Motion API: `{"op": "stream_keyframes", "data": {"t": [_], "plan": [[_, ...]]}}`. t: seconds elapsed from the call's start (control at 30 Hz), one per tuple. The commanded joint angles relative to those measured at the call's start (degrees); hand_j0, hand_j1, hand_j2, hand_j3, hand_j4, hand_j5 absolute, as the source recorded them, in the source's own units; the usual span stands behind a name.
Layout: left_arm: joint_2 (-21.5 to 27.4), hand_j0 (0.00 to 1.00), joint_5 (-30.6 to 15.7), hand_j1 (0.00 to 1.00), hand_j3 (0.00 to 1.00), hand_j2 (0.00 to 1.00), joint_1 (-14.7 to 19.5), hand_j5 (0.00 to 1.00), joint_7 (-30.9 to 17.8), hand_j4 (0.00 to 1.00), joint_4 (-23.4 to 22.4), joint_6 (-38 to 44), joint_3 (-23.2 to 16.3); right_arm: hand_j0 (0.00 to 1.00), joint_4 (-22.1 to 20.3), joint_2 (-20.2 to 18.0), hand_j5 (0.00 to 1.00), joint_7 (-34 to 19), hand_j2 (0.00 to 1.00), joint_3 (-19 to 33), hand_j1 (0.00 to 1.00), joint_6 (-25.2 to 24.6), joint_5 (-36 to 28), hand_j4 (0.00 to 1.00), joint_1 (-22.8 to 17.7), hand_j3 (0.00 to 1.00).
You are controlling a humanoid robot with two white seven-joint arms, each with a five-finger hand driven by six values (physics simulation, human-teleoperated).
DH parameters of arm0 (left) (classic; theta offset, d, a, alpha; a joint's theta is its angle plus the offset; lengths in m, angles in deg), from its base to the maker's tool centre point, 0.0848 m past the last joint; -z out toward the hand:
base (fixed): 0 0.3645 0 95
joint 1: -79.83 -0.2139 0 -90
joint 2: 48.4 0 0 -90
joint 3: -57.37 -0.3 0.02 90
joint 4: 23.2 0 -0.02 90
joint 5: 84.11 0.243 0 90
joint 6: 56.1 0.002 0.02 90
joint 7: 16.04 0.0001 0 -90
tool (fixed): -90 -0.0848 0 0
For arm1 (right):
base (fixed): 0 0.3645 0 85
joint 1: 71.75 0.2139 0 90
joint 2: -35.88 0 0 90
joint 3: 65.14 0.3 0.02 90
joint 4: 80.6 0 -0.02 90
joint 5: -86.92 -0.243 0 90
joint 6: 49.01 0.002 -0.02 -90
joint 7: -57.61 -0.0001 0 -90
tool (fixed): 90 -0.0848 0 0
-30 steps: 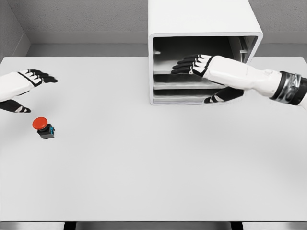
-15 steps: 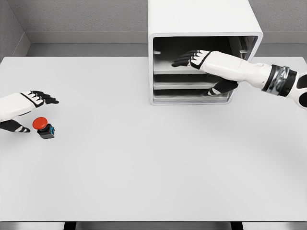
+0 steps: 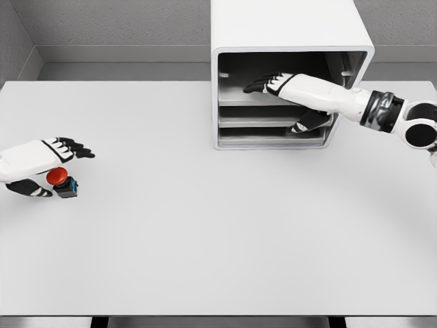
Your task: Slide open multi-storey tabletop storage cabinets and put open load switch and slide close multi-storey tabletop storage cabinets
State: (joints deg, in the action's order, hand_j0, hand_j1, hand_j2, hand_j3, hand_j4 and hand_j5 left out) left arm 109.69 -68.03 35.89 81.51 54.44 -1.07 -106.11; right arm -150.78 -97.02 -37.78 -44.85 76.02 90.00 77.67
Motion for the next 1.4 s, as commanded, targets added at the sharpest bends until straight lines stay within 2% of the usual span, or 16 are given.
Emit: {"op": "stream_keyframes", "data": {"t": [0.0, 0.17, 0.33, 0.4, 0.47, 0.87, 1.03, 1.2, 1.37], "plan": [[0.03, 1.00, 0.36, 1.00, 1.00, 1.00, 0.00, 1.00, 0.02, 1.00, 0.75, -0.03, 0.09, 1.00, 1.45, 0.63, 1.00, -0.32, 1.00, 0.09, 1.00, -0.03, 0.17, 1.00, 0.00, 1.00], [0.64, 1.00, 1.85, 1.00, 1.00, 1.00, 0.00, 1.00, 0.02, 1.00, 0.75, -0.03, 0.09, 1.00, 4.17, 1.68, 1.00, -0.23, 1.00, 0.18, 1.00, -0.03, 1.14, 1.00, -0.09, 1.00], [1.26, 1.00, 2.38, 1.00, 1.00, 1.00, 0.35, 1.00, 0.02, 1.00, 0.75, -0.03, 0.09, 1.00, 5.14, 1.77, 1.00, -0.06, 1.00, 0.62, 1.00, -0.03, 2.19, 1.00, -0.18, 1.00], [0.99, 0.83, 2.38, 0.83, 0.83, 0.83, 0.61, 0.83, 0.02, 0.83, 0.84, -0.03, 0.18, 1.00, 5.14, 1.77, 1.00, -0.06, 1.00, 0.62, 1.00, -0.03, 2.19, 1.00, -0.35, 1.00], [0.91, 0.76, 2.38, 0.76, 0.76, 0.76, 0.97, 0.76, 0.02, 0.76, 1.02, -0.03, 0.18, 1.00, 5.14, 1.86, 1.00, -0.06, 1.00, 0.62, 1.00, -0.03, 2.19, 1.00, -0.44, 1.00], [0.73, 0.79, 3.43, 0.79, 0.79, 0.79, 0.88, 0.79, 0.02, 0.79, 1.28, -0.03, 0.09, 1.00, 7.69, 3.44, 1.00, -0.06, 1.00, 0.62, 1.00, -0.03, 3.33, 1.00, -0.88, 1.00], [0.46, 0.78, 4.31, 0.78, 0.78, 0.78, 0.88, 0.78, 0.02, 0.78, 1.28, -0.03, 0.09, 1.00, 7.69, 3.53, 1.00, -0.14, 1.00, 0.53, 1.00, -0.03, 3.69, 1.00, -1.05, 1.00], [0.47, 0.78, 4.40, 0.78, 0.78, 0.78, 0.79, 0.78, 0.02, 0.78, 1.28, -0.03, 0.09, 1.00, 7.25, 3.35, 1.00, 0.47, 1.00, 1.68, 1.00, -0.03, 7.55, 1.00, -1.05, 1.00], [0.55, 0.78, 4.75, 0.78, 0.78, 0.78, 0.62, 0.78, 0.02, 0.78, 1.90, -0.03, -0.70, 1.00, 6.54, 3.18, 1.00, 0.47, 1.00, 2.38, 1.00, -0.03, 8.43, 1.00, -1.14, 1.00]]}}
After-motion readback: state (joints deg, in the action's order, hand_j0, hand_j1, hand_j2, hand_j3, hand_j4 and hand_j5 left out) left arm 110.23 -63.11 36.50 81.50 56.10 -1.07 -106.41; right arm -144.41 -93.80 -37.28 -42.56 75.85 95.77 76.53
